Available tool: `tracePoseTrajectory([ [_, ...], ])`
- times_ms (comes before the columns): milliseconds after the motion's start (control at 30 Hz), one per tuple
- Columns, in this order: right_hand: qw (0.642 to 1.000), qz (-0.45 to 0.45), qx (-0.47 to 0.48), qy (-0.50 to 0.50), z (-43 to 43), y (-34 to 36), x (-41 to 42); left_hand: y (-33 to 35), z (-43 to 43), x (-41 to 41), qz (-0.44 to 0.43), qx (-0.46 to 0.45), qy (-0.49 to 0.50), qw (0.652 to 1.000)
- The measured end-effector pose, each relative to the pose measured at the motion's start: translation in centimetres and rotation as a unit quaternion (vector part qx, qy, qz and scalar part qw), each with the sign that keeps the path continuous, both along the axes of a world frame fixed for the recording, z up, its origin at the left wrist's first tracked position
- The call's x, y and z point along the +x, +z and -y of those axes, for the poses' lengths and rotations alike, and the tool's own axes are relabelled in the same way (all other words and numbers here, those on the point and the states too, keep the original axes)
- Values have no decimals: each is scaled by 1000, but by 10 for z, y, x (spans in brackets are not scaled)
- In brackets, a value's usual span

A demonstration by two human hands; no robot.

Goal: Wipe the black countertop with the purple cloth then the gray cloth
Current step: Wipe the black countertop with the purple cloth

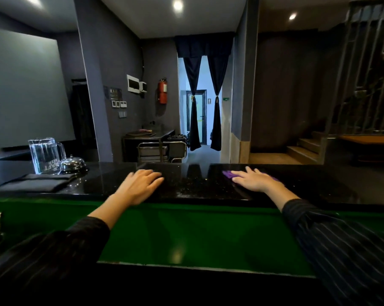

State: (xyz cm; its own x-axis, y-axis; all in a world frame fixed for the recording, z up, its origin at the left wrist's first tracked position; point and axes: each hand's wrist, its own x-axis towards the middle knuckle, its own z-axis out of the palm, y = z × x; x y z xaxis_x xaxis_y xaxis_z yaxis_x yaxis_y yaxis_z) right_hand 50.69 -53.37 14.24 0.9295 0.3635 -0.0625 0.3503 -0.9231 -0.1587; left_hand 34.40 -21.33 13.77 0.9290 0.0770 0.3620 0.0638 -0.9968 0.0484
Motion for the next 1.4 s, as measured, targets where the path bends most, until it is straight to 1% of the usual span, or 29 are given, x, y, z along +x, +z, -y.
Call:
tracePoseTrajectory([
  [67,998,0,-2,-63,-3,-1,8,-3,-47,-11,-39,-2,45,998],
  [133,993,-2,-4,-120,-18,-1,17,-6,-71,-20,-51,-40,47,997],
  [167,989,-4,-5,-149,-29,-2,23,-8,-75,-22,-42,-56,41,997],
  [233,980,-10,-3,-200,-57,-2,35,-11,-78,-21,-14,-62,26,998],
  [300,976,-11,0,-219,-96,-1,46,-13,-80,-18,0,-55,20,998],
  [400,982,4,-1,-187,-170,-1,53,-15,-86,-15,5,-46,14,999],
  [567,999,9,-4,-47,-294,-4,31,-15,-88,-14,-16,-34,1,999],
  [667,999,6,-6,39,-325,-2,-2,-12,-86,-16,-14,-24,5,1000],
  [767,996,7,-4,85,-309,-2,-28,-9,-82,-22,-23,-27,7,999],
  [833,996,8,-8,89,-278,-1,-41,-9,-76,-25,-18,-39,13,999],
  [900,996,5,-1,86,-251,-1,-49,-11,-71,-28,7,-32,26,999],
  [1033,999,20,8,33,-167,-2,-61,-13,7,-25,3,-49,-42,998],
  [1233,999,34,21,-12,-67,-6,-72,-11,120,10,-38,-53,-122,990],
  [1300,999,34,18,-29,-35,-6,-72,-11,149,20,-62,-46,-133,988],
  [1400,997,38,20,-67,14,-4,-69,-14,172,30,-100,-27,-116,988],
])
